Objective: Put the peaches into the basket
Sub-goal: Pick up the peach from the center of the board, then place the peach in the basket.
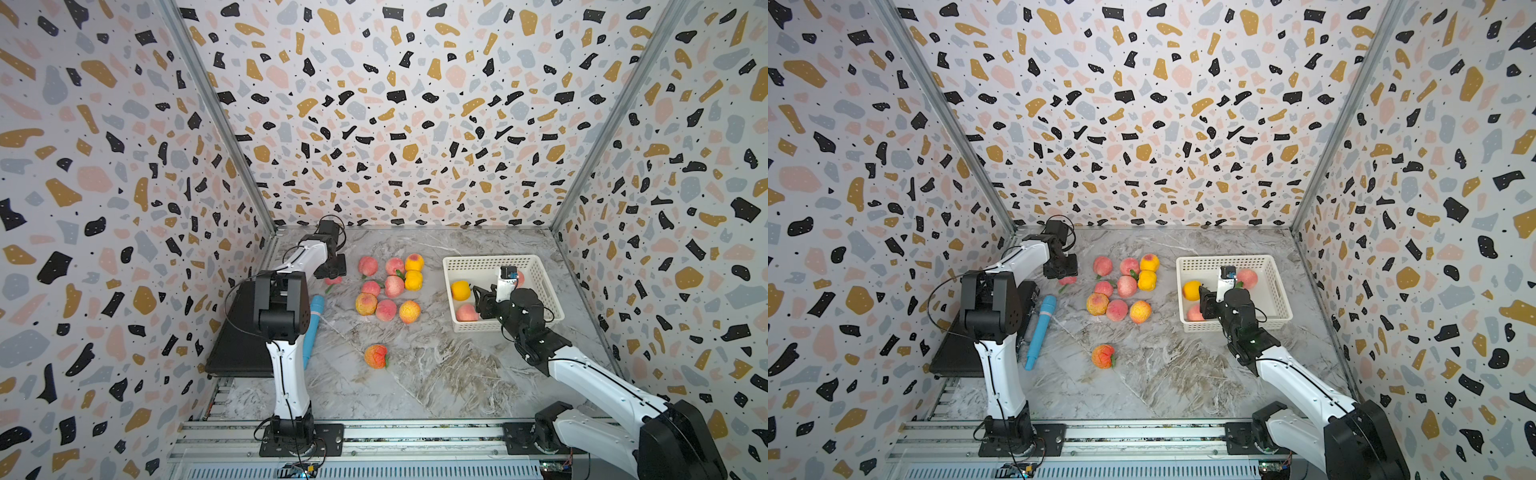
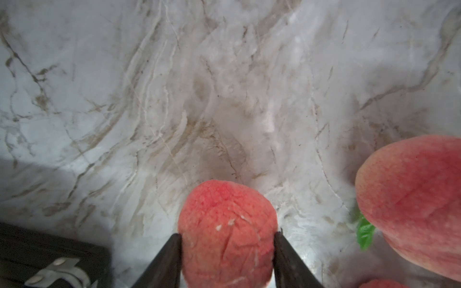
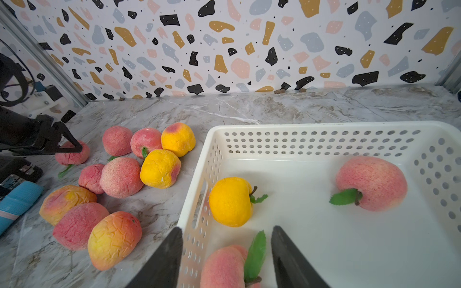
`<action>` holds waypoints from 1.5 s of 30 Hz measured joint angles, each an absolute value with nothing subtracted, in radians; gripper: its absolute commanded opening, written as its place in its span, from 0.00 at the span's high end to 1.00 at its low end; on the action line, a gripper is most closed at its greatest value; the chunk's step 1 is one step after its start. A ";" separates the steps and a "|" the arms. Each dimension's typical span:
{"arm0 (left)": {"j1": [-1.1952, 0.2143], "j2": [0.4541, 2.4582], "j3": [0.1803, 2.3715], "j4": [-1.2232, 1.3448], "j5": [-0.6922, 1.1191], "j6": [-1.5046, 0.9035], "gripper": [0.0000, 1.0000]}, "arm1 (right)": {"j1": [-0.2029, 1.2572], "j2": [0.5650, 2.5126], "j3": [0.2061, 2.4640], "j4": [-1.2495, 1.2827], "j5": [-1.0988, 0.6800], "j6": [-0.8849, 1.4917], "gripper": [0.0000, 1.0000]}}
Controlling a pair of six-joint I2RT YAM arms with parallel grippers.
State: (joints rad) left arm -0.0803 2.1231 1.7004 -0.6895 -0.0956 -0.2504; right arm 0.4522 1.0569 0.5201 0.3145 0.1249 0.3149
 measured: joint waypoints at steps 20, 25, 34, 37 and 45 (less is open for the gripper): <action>-0.587 1.665 1.602 -0.557 0.034 -0.255 0.48 | 0.270 1.159 0.929 -0.146 0.186 0.365 0.39; -0.691 1.873 1.768 -0.500 0.049 -0.211 0.49 | 0.113 1.162 0.937 -0.229 0.120 0.411 0.39; -0.755 2.230 2.040 -0.470 0.036 -0.096 0.49 | 0.063 1.084 0.902 -0.305 0.038 0.432 0.39; -0.764 2.301 2.107 -0.469 0.009 -0.068 0.49 | 0.060 1.072 0.898 -0.312 0.018 0.435 0.39; -0.796 2.409 2.203 -0.477 -0.098 0.007 0.42 | 0.059 1.064 0.884 -0.322 -0.014 0.446 0.39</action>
